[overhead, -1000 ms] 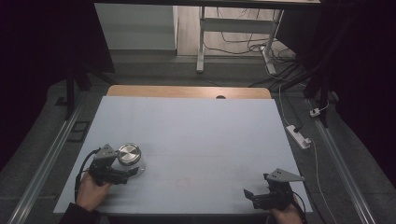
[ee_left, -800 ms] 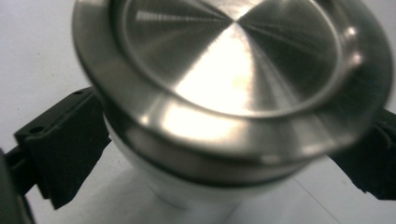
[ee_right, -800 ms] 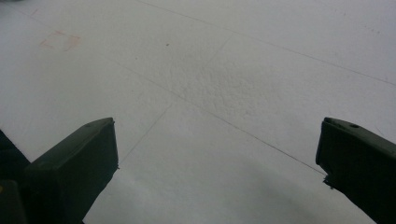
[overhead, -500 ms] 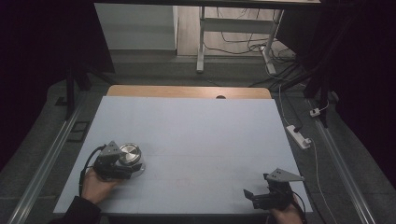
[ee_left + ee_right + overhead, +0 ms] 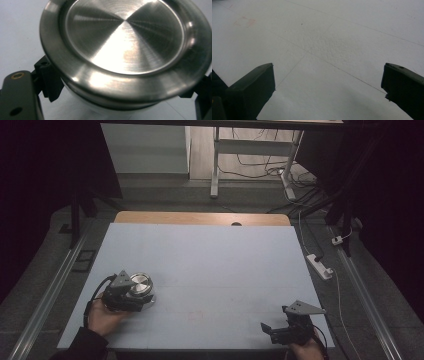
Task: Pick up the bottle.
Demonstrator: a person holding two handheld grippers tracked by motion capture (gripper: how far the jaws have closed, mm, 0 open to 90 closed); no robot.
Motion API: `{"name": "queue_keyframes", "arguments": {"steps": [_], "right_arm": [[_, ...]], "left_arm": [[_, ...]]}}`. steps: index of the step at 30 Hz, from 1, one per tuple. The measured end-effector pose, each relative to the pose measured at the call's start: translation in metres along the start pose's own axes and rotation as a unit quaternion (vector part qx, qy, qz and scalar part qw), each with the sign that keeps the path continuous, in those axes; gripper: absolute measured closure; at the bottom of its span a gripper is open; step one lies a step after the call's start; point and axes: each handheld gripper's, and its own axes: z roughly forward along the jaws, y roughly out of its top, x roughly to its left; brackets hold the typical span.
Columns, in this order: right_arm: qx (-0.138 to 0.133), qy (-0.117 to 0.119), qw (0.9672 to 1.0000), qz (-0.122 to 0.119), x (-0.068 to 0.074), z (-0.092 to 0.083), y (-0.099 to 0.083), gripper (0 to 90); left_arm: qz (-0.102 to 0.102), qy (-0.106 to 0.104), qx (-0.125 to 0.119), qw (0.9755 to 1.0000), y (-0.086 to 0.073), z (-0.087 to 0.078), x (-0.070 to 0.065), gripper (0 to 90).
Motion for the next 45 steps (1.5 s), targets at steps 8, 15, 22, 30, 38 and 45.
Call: {"name": "queue_keyframes", "arguments": {"steps": [8,15,22,30,38,45], "right_arm": [[-0.001,0.0,1.0,0.001,0.0,0.0,0.0,0.0],[-0.003,0.001,1.0,0.002,0.0,0.0,0.0,0.0],[-0.004,0.0,1.0,0.002,0.0,-0.001,0.0,0.0],[-0.006,0.001,1.0,0.003,-0.001,-0.001,0.0,0.0],[-0.007,0.001,1.0,0.004,-0.001,-0.002,0.0,0.0],[-0.01,0.001,0.9999,0.003,-0.001,-0.002,-0.001,0.0]], "left_arm": [[0.024,-0.018,-0.012,0.9995,0.014,-0.005,-0.007,15.7],[0.036,-0.04,-0.023,0.9983,0.031,-0.008,-0.011,15.8],[0.057,-0.065,-0.018,0.9961,0.053,-0.003,-0.02,15.8],[0.078,-0.086,-0.019,0.993,0.081,0.005,-0.03,15.8],[0.098,-0.099,-0.015,0.9902,0.103,0.017,-0.038,15.8],[0.11,-0.11,-0.015,0.9877,0.117,0.025,-0.047,15.8]]}}
